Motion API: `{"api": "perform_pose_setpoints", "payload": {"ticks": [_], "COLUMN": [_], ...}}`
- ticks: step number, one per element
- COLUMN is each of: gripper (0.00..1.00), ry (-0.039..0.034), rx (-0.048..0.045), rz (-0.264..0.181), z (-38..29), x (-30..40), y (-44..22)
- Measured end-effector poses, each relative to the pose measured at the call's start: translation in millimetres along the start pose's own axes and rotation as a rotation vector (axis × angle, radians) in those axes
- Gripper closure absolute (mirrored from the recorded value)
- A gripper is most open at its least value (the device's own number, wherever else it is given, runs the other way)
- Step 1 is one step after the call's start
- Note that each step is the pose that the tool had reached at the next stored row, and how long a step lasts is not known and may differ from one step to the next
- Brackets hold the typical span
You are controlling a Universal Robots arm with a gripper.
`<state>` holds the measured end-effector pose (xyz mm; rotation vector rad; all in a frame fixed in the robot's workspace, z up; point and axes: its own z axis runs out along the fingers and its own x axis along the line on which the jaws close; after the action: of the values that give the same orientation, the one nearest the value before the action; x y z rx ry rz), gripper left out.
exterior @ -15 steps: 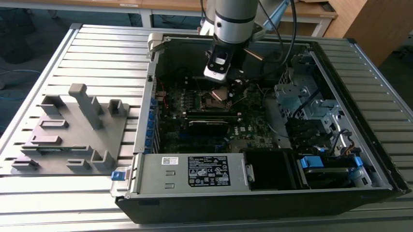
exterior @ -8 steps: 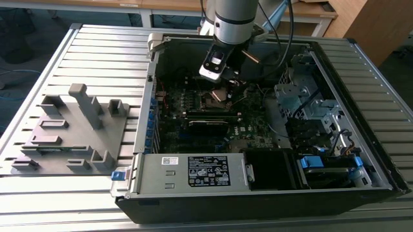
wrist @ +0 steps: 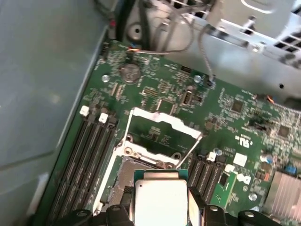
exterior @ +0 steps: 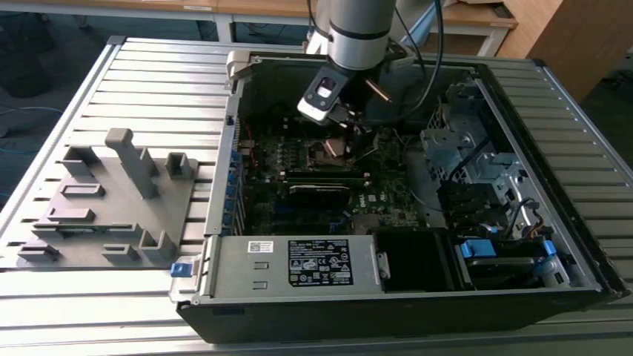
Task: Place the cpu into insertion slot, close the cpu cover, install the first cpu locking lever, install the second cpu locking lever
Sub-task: 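Place the cpu into insertion slot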
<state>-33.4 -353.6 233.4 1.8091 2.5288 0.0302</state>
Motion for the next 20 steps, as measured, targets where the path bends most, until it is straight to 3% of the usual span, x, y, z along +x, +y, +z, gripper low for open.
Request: {"api": "perform_pose_setpoints", "payload": {"ticks": [16, 20], "gripper": [0.46, 0.46], "ry": [-0.0102, -0.0102], "rx": [0.0045, 0.0044], "rz": [0.289, 0.297], "z": [5.1, 5.6], "x": [0.0, 0.1], "y": [-0.2, -0.2]}}
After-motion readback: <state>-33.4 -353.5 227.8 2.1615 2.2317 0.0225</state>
